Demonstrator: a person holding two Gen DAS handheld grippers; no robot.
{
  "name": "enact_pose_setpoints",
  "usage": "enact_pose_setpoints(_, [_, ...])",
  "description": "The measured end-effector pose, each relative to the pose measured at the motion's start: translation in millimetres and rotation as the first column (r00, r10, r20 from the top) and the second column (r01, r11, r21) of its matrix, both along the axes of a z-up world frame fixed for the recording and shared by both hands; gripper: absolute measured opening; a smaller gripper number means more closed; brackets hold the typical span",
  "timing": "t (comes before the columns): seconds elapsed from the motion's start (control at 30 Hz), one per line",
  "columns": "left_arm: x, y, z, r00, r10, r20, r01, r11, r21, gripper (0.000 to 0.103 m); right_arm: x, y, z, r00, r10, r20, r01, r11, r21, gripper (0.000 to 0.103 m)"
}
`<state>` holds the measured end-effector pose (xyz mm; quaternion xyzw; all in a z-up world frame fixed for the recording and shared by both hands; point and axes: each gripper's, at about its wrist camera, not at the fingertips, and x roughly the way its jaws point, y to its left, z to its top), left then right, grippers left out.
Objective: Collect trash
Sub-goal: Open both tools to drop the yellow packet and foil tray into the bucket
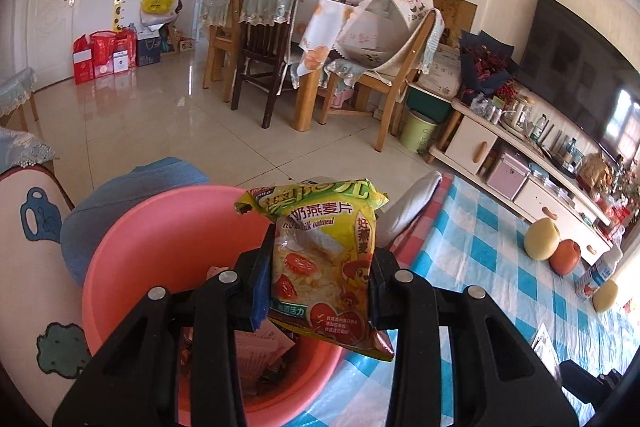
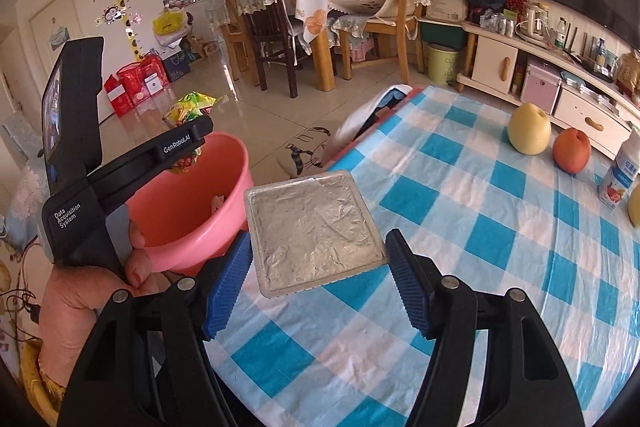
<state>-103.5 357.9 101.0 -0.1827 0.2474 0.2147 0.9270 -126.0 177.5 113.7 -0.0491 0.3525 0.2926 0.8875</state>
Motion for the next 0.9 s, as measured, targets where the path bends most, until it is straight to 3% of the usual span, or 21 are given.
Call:
enact_pose_setpoints(0.17, [-12, 34, -2, 0.993, 0.119, 0.021, -0.117, 0.99, -0.08, 0.038, 7, 33, 4, 0.999, 0.054, 0.004, -0.054, 0.999, 0.001, 0.069])
enact_pose_setpoints(0.53, [-33, 90, -25, 0.955, 0.298, 0.014, -0.282, 0.916, -0.284, 0.038, 28, 108, 14, 0.986, 0.164, 0.024, -0.164, 0.986, 0.027, 0.069])
enact_pose_setpoints(0.9, [-33, 103, -33, 0.953, 0.302, -0.032, -0.298, 0.908, -0.293, 0.038, 50, 144, -13, 0.983, 0.18, -0.031, -0.179, 0.983, 0.035, 0.071])
